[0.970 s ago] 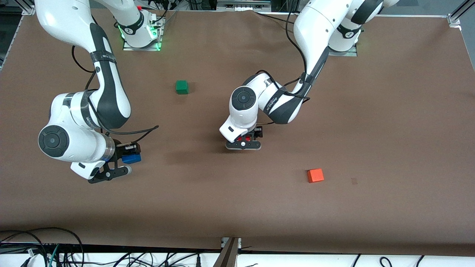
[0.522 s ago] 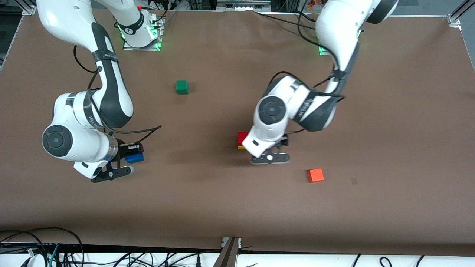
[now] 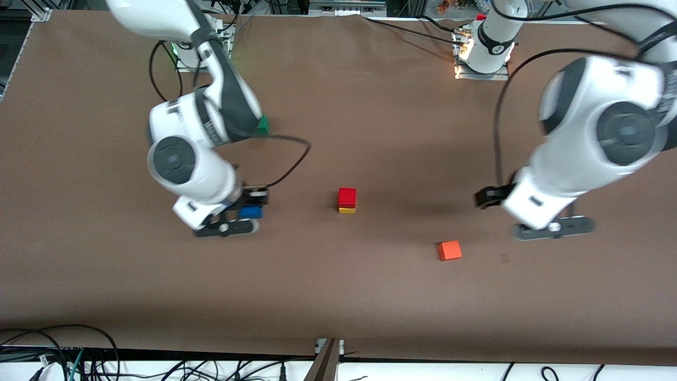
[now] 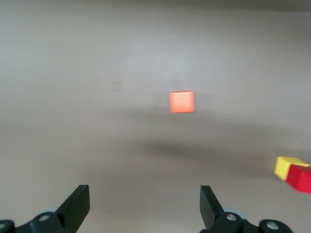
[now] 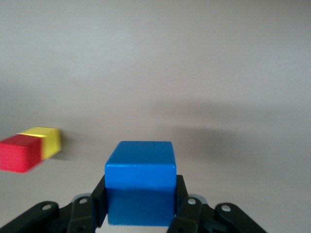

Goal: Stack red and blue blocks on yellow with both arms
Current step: 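Carry the blue cube over the red cube while the left gripper withdraws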

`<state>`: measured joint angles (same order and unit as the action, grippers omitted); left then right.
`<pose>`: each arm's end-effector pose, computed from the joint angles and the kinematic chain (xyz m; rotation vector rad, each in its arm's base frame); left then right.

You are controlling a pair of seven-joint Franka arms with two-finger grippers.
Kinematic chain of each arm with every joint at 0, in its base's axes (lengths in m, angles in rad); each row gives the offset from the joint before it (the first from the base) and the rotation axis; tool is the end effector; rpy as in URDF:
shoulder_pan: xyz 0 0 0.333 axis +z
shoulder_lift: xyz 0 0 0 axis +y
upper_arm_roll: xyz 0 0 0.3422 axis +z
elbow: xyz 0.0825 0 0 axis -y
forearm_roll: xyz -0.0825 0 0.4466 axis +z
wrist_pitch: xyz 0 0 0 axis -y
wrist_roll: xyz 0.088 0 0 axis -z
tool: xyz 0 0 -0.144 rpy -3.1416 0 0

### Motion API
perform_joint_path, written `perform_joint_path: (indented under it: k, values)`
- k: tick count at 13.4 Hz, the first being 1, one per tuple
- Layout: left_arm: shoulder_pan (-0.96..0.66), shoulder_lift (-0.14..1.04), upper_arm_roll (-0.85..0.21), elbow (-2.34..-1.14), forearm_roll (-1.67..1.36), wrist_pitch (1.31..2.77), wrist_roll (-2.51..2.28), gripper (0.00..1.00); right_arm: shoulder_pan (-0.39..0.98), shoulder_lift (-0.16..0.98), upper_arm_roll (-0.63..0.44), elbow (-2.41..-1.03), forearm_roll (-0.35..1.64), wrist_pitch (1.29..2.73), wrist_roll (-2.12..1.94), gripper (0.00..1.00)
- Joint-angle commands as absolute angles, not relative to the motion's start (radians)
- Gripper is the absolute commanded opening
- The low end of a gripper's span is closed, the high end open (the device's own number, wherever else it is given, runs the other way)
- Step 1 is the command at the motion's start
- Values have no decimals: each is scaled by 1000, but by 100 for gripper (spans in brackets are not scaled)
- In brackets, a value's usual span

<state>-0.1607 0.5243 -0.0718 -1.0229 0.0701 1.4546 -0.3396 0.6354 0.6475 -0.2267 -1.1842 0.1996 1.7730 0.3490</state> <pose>0.7464 -0.1509 0.5301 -3.0756 -0.1848 0.1210 0.7095 0.3804 0.3803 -3.1016 -0.0882 0.0969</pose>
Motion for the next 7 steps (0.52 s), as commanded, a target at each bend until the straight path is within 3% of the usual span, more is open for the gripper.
perform_joint_path:
  k: [1,4,7]
  values:
    - [-68,453,-87,-1049,58,1408,-220,100,718,716,-239,-1082,212,1769,522,46]
    - [49,399,-86,-1094,20,1333,-51,100,819,779,-241,-1057,210,1868,719,46]
    - [39,332,-78,-1190,3,1345,-73,100,863,825,-238,-1054,210,1966,804,46]
